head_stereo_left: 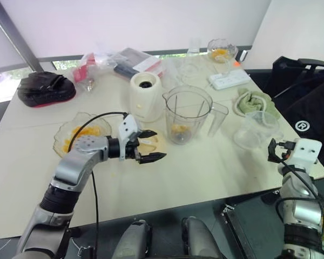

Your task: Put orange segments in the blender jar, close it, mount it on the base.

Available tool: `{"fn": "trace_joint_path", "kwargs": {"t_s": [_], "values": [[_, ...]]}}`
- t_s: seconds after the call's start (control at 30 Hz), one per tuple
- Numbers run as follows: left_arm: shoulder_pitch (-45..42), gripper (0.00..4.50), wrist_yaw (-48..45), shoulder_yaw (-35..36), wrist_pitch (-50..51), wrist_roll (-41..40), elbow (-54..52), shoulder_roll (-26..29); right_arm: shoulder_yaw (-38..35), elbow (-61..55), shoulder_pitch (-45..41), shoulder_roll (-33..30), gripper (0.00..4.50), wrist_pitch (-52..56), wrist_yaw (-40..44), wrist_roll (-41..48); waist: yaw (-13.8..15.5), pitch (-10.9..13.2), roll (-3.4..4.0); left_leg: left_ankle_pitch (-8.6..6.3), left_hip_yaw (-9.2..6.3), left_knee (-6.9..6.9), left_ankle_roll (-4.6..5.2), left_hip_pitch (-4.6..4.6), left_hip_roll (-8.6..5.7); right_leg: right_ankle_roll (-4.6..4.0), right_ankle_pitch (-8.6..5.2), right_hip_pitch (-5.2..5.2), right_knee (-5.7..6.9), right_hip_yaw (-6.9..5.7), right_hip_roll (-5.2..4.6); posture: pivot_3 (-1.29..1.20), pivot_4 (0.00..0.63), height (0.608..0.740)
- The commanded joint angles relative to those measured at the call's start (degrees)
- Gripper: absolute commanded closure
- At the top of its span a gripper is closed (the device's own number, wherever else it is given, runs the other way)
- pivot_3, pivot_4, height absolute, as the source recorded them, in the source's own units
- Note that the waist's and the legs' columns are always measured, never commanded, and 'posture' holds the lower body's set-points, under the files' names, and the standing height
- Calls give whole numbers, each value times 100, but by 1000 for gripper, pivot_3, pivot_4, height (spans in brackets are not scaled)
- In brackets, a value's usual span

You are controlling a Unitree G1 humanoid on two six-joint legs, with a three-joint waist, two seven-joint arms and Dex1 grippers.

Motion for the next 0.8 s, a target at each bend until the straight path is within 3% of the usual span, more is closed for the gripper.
{"fn": "trace_joint_path", "kwargs": {"t_s": [0.03, 0.8], "values": [[-18, 22, 59, 142, -15, -94, -190, 37, -171, 211, -151, -180, 0, -218, 27, 45, 4, 0, 0, 0, 0, 0, 0, 0, 0, 0, 0, 0, 0, 0, 0, 0, 150, 740], [-25, 22, 169, 194, 10, -95, -248, 154, -93, 2126, -1298, -535, 0, -780, 206, 191, -92, 2, 6, -1, 1, -9, 1, -1, 1, 0, 0, 6, -27, 1, 1, 0, 150, 740]]}}
